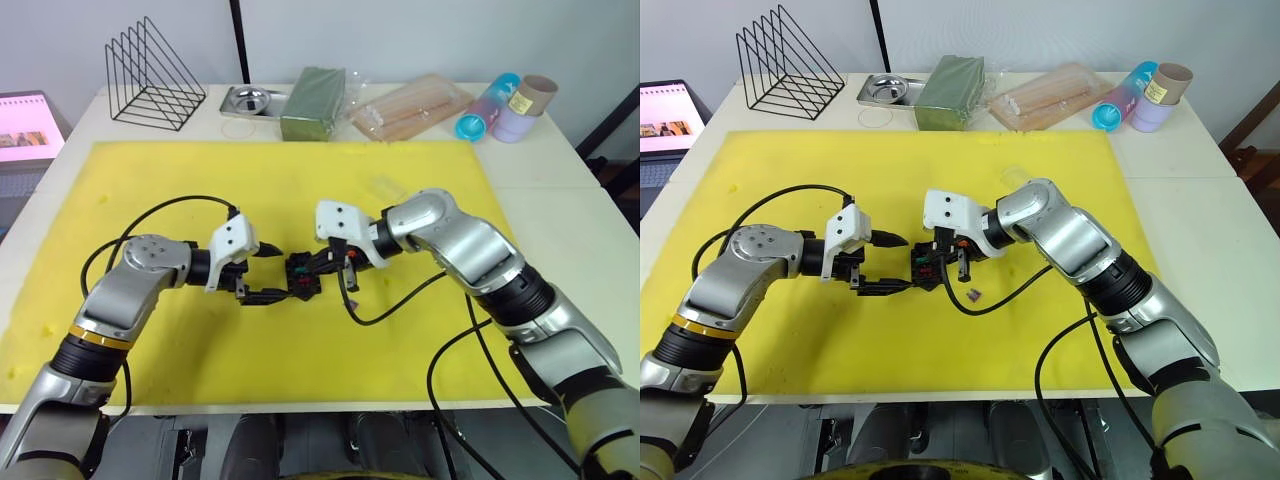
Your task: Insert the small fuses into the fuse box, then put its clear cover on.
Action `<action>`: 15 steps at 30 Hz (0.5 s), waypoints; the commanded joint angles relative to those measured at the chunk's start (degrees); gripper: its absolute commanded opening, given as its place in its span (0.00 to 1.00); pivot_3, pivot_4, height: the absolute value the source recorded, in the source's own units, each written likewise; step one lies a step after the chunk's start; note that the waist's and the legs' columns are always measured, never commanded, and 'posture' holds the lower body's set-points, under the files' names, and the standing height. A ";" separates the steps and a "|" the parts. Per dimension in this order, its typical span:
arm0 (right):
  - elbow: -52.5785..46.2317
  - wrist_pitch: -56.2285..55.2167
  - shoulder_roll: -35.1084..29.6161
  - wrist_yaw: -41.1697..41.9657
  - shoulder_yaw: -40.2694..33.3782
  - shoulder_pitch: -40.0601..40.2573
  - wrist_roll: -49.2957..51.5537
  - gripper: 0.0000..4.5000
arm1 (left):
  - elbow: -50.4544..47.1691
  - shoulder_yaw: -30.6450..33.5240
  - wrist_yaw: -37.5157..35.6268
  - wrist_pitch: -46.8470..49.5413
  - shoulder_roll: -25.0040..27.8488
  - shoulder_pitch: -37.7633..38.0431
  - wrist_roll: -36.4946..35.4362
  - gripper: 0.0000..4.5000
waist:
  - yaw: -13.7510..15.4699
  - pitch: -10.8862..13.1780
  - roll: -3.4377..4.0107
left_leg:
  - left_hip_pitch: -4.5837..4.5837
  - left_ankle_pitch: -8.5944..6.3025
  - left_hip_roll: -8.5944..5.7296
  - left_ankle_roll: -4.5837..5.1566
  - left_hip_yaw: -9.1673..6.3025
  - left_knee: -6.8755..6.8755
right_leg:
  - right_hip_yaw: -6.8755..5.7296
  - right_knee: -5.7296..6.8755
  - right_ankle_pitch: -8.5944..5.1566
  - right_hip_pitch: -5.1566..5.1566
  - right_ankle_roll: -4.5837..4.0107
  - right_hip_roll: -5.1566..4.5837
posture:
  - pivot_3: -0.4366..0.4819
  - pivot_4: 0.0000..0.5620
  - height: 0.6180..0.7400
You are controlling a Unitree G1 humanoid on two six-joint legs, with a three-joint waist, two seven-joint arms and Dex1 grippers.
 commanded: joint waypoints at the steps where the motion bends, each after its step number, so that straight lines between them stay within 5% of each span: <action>1: -0.42 -1.30 0.48 0.54 -1.28 -0.27 -0.77 0.00 | -1.56 1.09 0.27 -0.46 -0.09 0.10 0.02 0.99 | 0.00 0.00 0.00 | 0.00 0.00 0.00 0.00 0.00 0.00 | 0.00 0.00 0.00 0.00 0.00 0.00 | 0.48 0.27 1.00; 15: -0.70 -1.39 0.98 1.82 -1.08 0.30 -1.64 0.00 | -1.65 1.16 0.53 -0.46 -0.47 0.02 0.22 0.99 | 0.00 0.00 0.00 | 0.00 0.00 -0.01 0.00 0.00 0.04 | 0.00 0.05 0.00 0.00 0.00 0.00 | 0.48 0.27 1.00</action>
